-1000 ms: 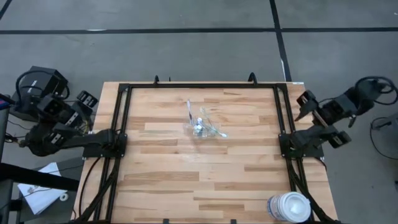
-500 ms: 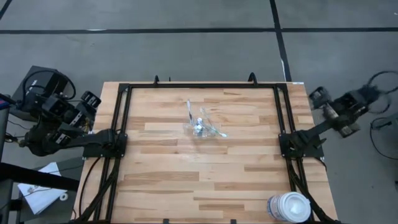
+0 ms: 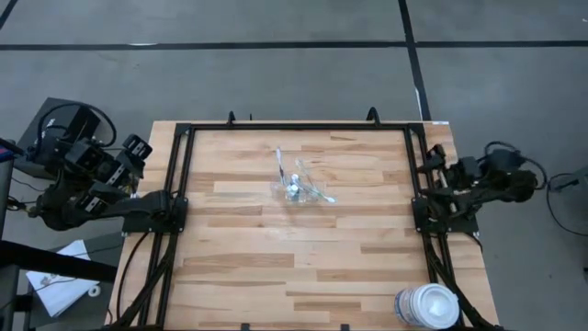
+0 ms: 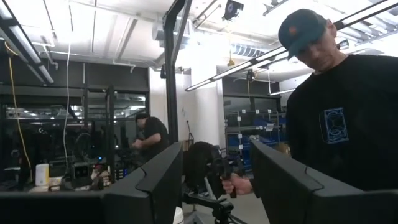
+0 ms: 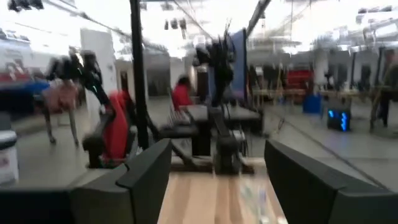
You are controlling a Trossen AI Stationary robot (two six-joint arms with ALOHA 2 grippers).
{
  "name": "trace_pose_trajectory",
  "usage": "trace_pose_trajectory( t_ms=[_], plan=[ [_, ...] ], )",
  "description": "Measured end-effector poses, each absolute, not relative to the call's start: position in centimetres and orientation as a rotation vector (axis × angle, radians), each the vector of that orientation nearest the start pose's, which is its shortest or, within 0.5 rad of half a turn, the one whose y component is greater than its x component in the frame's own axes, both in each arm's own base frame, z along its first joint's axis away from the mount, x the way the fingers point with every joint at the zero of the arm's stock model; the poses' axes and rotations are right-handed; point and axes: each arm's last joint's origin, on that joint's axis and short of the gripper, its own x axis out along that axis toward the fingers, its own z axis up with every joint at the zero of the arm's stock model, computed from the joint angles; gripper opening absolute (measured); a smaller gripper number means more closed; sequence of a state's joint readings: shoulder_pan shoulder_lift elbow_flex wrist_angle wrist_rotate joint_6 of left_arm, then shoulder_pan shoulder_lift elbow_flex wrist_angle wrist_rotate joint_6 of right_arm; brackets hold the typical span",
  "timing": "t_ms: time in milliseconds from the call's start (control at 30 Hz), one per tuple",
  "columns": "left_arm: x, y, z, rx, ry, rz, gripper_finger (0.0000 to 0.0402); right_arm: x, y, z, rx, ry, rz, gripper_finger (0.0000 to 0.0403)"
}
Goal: Pick & Place toothbrushing station
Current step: Return to Home Position
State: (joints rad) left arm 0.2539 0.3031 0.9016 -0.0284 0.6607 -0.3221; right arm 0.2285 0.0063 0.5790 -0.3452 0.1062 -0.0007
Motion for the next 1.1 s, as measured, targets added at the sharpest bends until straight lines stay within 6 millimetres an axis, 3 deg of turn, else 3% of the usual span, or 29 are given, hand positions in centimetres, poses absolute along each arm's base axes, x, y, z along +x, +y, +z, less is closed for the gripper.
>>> trace_pose_trajectory(
  t_ms=[233, 367, 567, 733, 833, 900, 1000, 1100],
  plan=[
    [1.9, -1.4, 41.5, -0.054, -0.409, -0.466, 0.0182, 3.7, 0.5, 29.6, 0.079, -0.211, 0.118, 0.0249],
    [2.6, -1.1, 40.5, -0.011, -0.381, -0.431, 0.0182, 3.8, 0.6, 29.7, 0.089, -0.262, 0.142, 0.0249],
    [3.7, -0.5, 35.9, -0.103, -0.298, -0.301, 0.0182, 3.6, 0.6, 30.0, 0.088, -0.256, 0.168, 0.0249],
    [2.2, -0.8, 32.4, -0.069, -0.413, -0.283, 0.0182, 3.0, 0.5, 30.4, 0.126, -0.226, 0.173, 0.0249],
    [3.2, -0.5, 31.0, -0.126, -0.336, -0.257, 0.0182, 2.1, 0.3, 31.3, 0.136, -0.235, 0.175, 0.0249],
    [4.0, -0.2, 31.2, -0.128, -0.344, -0.235, 0.0182, 1.8, 0.2, 31.5, 0.135, -0.216, 0.174, 0.0249],
    [5.4, 0.2, 28.9, -0.155, -0.287, -0.216, 0.0182, 1.0, 0.1, 32.1, 0.139, -0.212, 0.178, 0.0249],
    [6.0, 0.3, 27.0, -0.137, -0.345, -0.213, 0.0182, 1.1, 0.1, 31.9, 0.139, -0.184, 0.176, 0.0249]
  ],
)
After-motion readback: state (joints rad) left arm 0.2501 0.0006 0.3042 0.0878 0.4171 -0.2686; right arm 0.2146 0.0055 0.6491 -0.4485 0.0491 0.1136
